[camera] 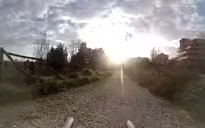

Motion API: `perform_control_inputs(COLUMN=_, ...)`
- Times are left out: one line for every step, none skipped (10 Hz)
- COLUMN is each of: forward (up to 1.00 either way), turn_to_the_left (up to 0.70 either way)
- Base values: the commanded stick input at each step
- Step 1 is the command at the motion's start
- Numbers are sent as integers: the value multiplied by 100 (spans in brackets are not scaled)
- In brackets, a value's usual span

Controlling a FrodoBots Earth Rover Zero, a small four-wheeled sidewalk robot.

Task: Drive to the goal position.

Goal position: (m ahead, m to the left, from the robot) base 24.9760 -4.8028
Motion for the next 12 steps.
perform_control_inputs(forward=0, turn_to_the_left=-50)
perform_control_inputs(forward=0, turn_to_the_left=-50)
perform_control_inputs(forward=0, turn_to_the_left=-50)
perform_control_inputs(forward=0, turn_to_the_left=-50)
perform_control_inputs(forward=0, turn_to_the_left=-49)
perform_control_inputs(forward=0, turn_to_the_left=-39)
perform_control_inputs(forward=0, turn_to_the_left=-21)
perform_control_inputs(forward=0, turn_to_the_left=0)
perform_control_inputs(forward=0, turn_to_the_left=0)
perform_control_inputs(forward=0, turn_to_the_left=0)
perform_control_inputs(forward=0, turn_to_the_left=0)
perform_control_inputs(forward=0, turn_to_the_left=0)
